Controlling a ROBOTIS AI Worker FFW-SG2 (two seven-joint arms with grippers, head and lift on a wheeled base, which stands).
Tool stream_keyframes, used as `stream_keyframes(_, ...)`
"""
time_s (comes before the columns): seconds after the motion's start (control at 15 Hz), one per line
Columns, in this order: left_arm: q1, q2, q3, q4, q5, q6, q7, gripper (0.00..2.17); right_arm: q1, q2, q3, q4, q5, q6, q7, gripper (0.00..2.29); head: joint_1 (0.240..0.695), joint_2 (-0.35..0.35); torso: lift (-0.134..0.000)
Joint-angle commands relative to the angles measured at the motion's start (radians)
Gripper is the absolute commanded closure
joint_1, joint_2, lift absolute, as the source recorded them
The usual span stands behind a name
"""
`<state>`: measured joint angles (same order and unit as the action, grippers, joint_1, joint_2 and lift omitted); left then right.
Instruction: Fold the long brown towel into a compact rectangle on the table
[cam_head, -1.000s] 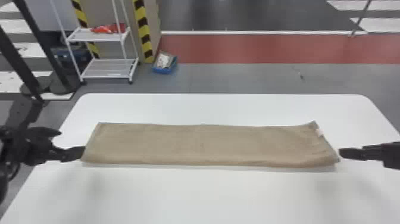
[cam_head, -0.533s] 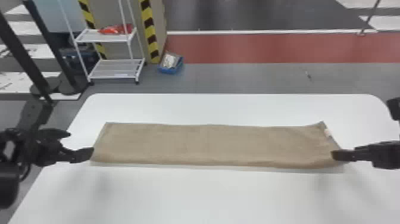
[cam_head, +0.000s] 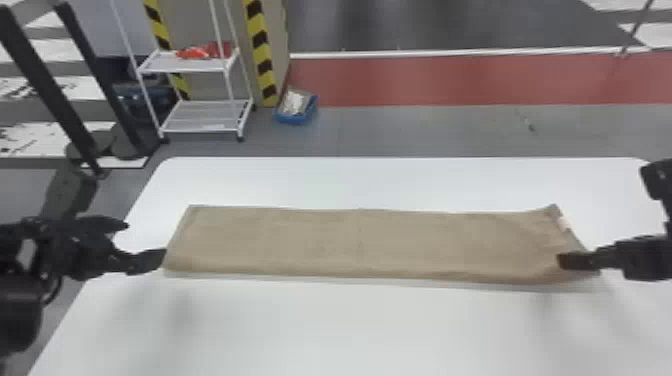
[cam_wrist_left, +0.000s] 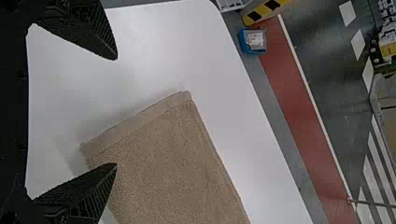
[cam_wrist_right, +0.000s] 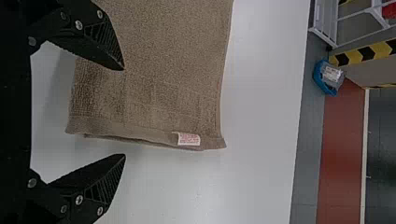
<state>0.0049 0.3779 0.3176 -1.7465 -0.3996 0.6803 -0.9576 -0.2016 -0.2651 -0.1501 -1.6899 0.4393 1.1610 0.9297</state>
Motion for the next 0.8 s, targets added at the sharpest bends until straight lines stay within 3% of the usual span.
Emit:
stream_keyframes(0.0, 0.001, 0.001, 0.001, 0.002, 0.001, -0.003, 0.0, 0.07, -0.001, 0.001, 0.01, 0.012, 0.012, 0.001, 0.0, 0.29, 0.695, 0.085, -0.124)
stream_keyframes(0.4, 0.006, 0.001, 0.003, 0.001, 0.002, -0.003, -0.001, 0.07, -0.007, 0.007, 0.009, 0.021, 0.004, -0.005, 0.001, 0.57, 0.695, 0.092, -0.124)
stream_keyframes(0.6, 0.007, 0.001, 0.008, 0.001, 0.002, -0.006, -0.001, 0.07, -0.002, 0.007, -0.009, 0.021, -0.01, -0.008, 0.012, 0.6, 0.695, 0.092, -0.124)
stream_keyframes(0.73, 0.01, 0.001, 0.014, 0.002, 0.004, -0.006, -0.001, 0.07, 0.016, 0.007, -0.028, 0.012, -0.013, -0.014, 0.026, 0.77, 0.695, 0.093, -0.124)
